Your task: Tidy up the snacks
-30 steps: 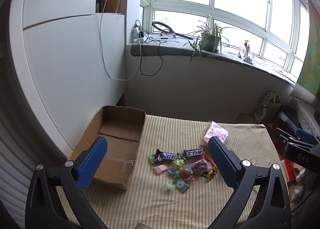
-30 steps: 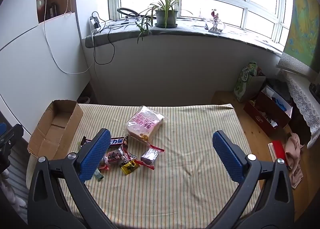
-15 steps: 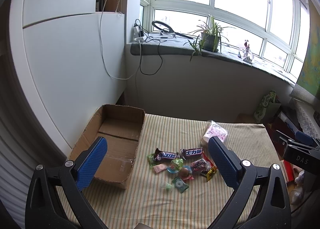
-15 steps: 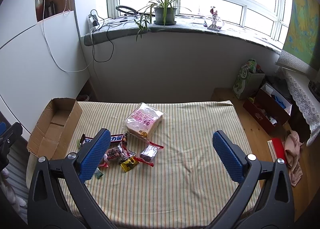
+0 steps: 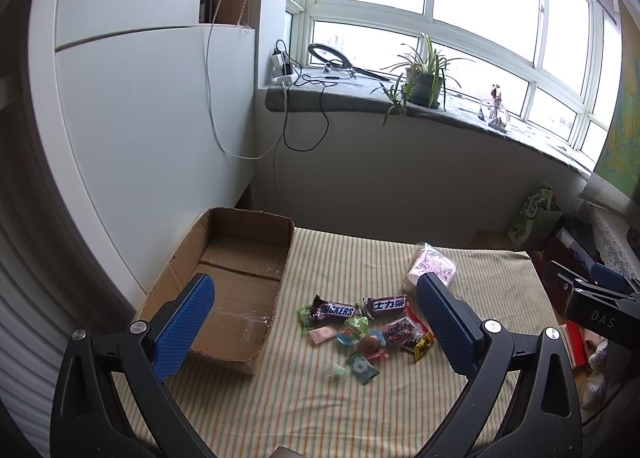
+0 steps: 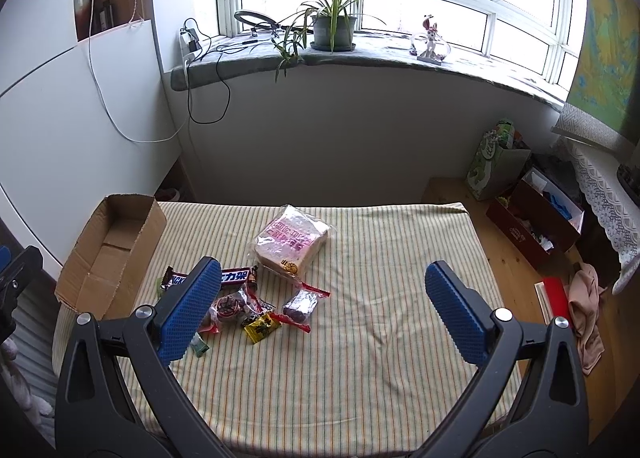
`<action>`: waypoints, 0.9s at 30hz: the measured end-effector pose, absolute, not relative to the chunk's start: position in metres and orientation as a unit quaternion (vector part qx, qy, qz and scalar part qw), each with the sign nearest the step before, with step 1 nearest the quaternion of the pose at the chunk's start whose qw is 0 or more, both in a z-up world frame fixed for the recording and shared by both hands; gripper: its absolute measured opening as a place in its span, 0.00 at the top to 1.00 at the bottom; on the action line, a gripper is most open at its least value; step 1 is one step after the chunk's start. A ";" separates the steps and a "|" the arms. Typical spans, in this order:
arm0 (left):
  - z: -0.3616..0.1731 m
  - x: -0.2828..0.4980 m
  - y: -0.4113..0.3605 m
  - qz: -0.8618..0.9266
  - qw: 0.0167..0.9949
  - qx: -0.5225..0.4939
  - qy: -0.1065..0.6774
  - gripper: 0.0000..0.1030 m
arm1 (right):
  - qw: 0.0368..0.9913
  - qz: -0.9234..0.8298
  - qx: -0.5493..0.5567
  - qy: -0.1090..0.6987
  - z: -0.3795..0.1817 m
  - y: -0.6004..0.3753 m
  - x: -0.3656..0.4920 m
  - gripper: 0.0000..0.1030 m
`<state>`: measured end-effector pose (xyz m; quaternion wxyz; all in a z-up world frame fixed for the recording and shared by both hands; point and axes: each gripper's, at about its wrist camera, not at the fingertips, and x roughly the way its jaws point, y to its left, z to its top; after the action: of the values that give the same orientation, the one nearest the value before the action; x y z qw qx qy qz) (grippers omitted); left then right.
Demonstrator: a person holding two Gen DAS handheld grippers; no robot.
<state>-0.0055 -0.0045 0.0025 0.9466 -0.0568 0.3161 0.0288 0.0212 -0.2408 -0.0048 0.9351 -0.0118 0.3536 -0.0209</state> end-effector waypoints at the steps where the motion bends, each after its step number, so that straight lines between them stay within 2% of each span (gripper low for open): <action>1: 0.003 -0.006 -0.004 0.028 0.947 -0.057 0.316 0.02 | 0.935 -0.021 -0.012 0.354 -0.005 -0.240 0.021 0.00; 27: 0.003 -0.008 -0.006 0.028 0.946 -0.057 0.319 0.02 | 0.934 -0.020 -0.012 0.357 -0.009 -0.240 0.019 0.00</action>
<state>-0.0078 -0.0058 0.0030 0.9457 -0.0572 0.3186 0.0282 0.0187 -0.2397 -0.0095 0.9337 -0.0122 0.3573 -0.0201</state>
